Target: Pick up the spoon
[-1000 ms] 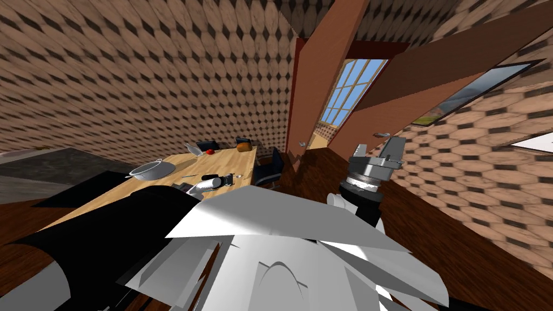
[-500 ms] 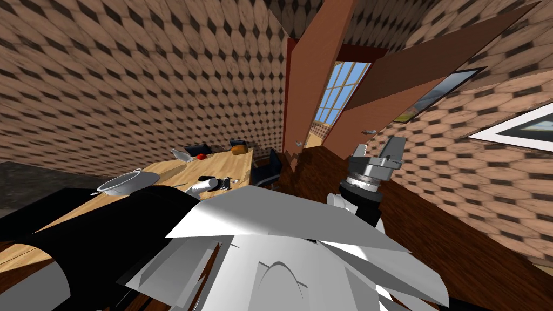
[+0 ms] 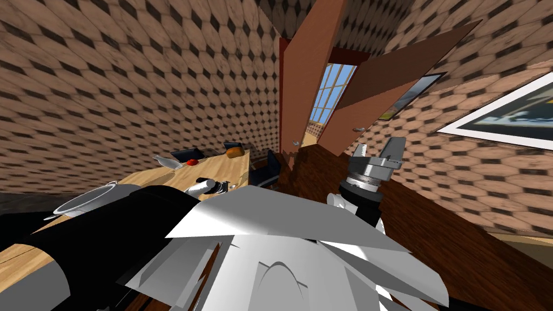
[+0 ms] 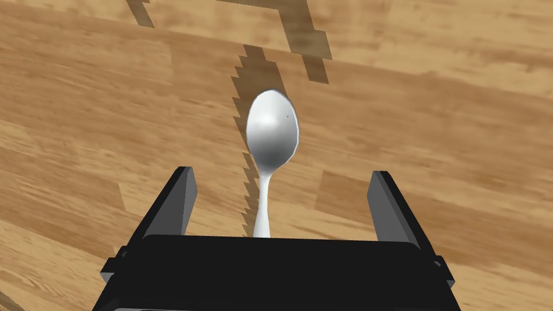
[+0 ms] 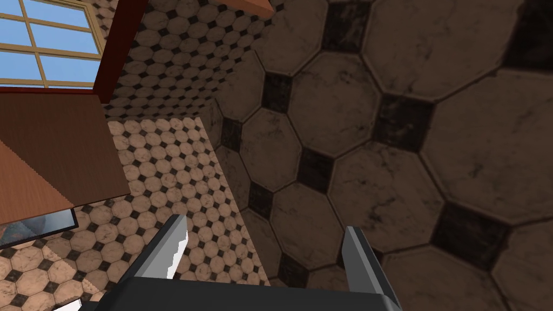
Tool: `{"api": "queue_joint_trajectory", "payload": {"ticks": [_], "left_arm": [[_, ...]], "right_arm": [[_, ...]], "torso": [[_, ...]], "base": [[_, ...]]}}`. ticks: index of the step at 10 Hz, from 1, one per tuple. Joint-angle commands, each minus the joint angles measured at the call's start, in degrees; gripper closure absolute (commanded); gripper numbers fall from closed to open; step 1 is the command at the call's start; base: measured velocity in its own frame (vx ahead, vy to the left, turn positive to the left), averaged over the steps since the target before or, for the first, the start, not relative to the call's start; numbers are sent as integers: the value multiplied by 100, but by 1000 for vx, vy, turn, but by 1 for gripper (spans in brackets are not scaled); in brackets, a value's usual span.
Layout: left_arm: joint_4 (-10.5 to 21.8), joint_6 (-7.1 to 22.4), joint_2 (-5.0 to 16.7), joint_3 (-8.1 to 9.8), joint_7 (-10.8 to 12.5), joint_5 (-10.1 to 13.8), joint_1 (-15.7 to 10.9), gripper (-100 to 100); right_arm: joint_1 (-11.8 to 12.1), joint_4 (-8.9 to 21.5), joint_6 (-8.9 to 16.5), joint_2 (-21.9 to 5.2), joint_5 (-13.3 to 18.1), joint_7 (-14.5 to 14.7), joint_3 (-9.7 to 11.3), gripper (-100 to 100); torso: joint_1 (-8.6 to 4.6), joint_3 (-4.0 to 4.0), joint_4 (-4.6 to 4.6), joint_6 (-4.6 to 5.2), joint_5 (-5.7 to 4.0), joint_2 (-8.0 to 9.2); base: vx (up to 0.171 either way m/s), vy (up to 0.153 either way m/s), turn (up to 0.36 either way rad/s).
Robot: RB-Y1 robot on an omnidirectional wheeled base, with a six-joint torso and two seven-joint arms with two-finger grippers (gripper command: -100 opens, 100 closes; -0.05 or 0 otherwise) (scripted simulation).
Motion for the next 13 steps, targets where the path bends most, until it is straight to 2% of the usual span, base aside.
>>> {"api": "queue_joint_trajectory", "payload": {"ticks": [1, 5, 6, 7, 8, 9, 10, 11, 13], "left_arm": [[182, 283, 51, 31, 119, 91, -10, -100], [561, 737, 88, 62, 321, 230, -40, -100], [473, 667, 87, 57, 310, 200, -32, -100], [480, 692, 88, 59, 321, 205, -30, 0], [655, 521, -86, -31, 294, 58, -142, -100], [714, 465, -144, -62, 285, 10, -179, -100], [719, 512, -96, -42, 255, 58, -176, -100], [720, 490, -108, -50, 264, 45, -180, 100], [720, 492, -106, -49, 263, 46, -179, 100]], "right_arm": [[0, 0, 0, 0, 0, 0, 0, 0], [0, 0, 0, 0, 0, 0, 0, 0], [0, 0, 0, 0, 0, 0, 0, 0], [1, 0, 0, 0, 0, 0, 0, 0], [1, 0, 0, 0, 0, 0, 0, 0], [0, 0, 0, 0, 0, 0, 0, 0], [1, 0, 0, 0, 0, 0, 0, 0], [1, 0, 0, 0, 0, 0, 0, 0], [1, 0, 0, 1, 0, 0, 0, 0]], "torso": [[0, 0, 0, 0, 0, 0], [-2, 1, 0, -1, 0, 1], [4, 2, 1, -2, 0, 3], [-8, 2, 1, -4, -1, 3], [-20, 1, 1, -4, -4, 3], [-15, 0, 0, -3, -2, 0], [-11, 0, 0, -3, -1, 0], [-18, 1, 0, -4, -4, 1], [-26, 1, 0, -4, -6, 2]], "base": [[17, 81, -217], [7, 72, -167], [-1, 43, -30], [0, 7, 4], [5, 30, -41], [4, 45, -39], [1, 19, -9], [0, 0, 0], [0, 0, 0]]}}
